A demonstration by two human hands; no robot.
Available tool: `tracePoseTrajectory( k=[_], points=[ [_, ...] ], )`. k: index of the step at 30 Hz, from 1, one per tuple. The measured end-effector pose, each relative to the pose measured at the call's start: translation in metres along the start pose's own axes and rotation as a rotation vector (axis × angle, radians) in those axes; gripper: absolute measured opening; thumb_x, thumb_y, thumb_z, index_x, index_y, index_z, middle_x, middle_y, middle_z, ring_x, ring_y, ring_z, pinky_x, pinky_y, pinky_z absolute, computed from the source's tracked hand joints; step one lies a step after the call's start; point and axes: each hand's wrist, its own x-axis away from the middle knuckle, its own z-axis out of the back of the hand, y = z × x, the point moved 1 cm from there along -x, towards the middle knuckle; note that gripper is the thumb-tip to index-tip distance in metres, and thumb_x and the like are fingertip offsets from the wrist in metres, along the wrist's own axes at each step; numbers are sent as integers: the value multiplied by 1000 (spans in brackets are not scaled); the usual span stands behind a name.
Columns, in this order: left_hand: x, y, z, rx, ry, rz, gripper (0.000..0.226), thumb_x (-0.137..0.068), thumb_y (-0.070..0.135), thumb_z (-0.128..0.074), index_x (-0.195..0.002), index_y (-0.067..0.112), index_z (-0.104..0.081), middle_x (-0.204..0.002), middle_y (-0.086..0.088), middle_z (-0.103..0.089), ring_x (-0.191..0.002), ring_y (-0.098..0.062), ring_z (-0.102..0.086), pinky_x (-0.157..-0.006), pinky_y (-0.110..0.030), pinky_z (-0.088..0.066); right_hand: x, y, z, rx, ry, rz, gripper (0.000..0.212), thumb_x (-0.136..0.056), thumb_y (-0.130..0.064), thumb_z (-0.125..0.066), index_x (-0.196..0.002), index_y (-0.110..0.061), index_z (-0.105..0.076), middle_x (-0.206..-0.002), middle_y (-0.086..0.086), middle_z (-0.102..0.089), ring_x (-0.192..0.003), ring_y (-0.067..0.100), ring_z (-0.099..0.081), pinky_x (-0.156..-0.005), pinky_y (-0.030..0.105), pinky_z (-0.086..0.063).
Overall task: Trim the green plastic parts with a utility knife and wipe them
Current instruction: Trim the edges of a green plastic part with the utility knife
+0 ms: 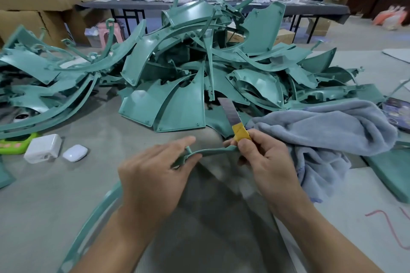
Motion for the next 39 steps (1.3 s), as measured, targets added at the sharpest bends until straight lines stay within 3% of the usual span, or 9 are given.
tracePoseTrajectory(
  k=[5, 8, 11, 14, 18, 24, 29, 34, 39],
  points=[
    [-4, -2, 7, 231, -74, 277, 55, -76, 43, -82, -125, 20, -71, -114, 20, -69, -102, 17, -63, -88, -2, -46, -5, 0, -4, 107, 42, 147, 20, -98, -33, -56, -86, -28, -70, -74, 6, -63, -66, 31, -57, -62, 45, -50],
    [-4, -4, 6, 185, -114, 258, 32, -86, 50, -75, -107, 27, -76, -91, 37, -65, -88, 21, -60, -78, 2, -41, -6, -1, -7, 99, 54, 138, 21, -98, -34, -56, -88, -28, -73, -80, 3, -68, -72, 28, -64, -69, 50, -57],
    [0, -4, 2, 133, -92, 243, 27, -86, 50, -66, -92, 27, -79, -78, 21, -69, -70, 5, -56, -63, 0, -36, -4, 1, 0, 172, 174, 168, 23, -100, -35, -54, -90, -31, -74, -82, -3, -70, -74, 18, -62, -68, 40, -53],
    [4, -7, 0, 9, -11, 152, 24, -90, 41, -66, -96, 23, -81, -76, 8, -76, -80, -11, -60, -62, -10, -38, 0, 0, 9, 212, 268, 203, 30, -101, -34, -51, -79, -24, -68, -65, 1, -60, -56, 15, -50, -53, 34, -41],
    [7, -19, -2, -84, -15, 21, 28, -81, 10, -73, -106, 20, -80, -99, 4, -79, -95, -10, -63, -74, -16, -43, 8, -1, 5, 121, 77, 108, 31, -97, -33, -51, -72, -18, -61, -52, -2, -45, -48, 6, -35, -45, 21, -27],
    [6, -23, 3, -152, -10, 60, 22, -82, 13, -72, -101, 19, -81, -86, 1, -79, -79, -14, -65, -62, -24, -44, -1, 7, 8, 606, 127, 17, 38, -100, -19, -55, -62, -13, -53, -54, -4, -51, -50, 10, -40, -50, 27, -30],
    [3, -22, 3, -204, -23, 104, 18, -86, 26, -69, -96, 18, -82, -72, -1, -75, -57, -26, -67, -52, -26, -43, 1, 3, 7, 372, 49, 74, 32, -98, -27, -54, -67, -18, -61, -48, -7, -45, -45, 6, -36, -44, 18, -26],
    [3, -24, 3, -171, -18, 129, 23, -90, 31, -63, -95, 20, -81, -72, 0, -75, -58, -25, -67, -51, -25, -42, -7, 13, 6, 546, 97, -37, 37, -99, -21, -55, -63, -13, -60, -45, -9, -47, -43, 7, -38, -44, 20, -27],
    [2, -24, 2, -169, -34, 109, 29, -90, 37, -59, -95, 21, -82, -76, 3, -77, -65, -16, -65, -56, -20, -32, -2, 11, -4, 194, -6, 0, 32, -95, -31, -54, -67, -17, -63, -46, -8, -40, -44, 7, -31, -43, 25, -24]
  ],
)
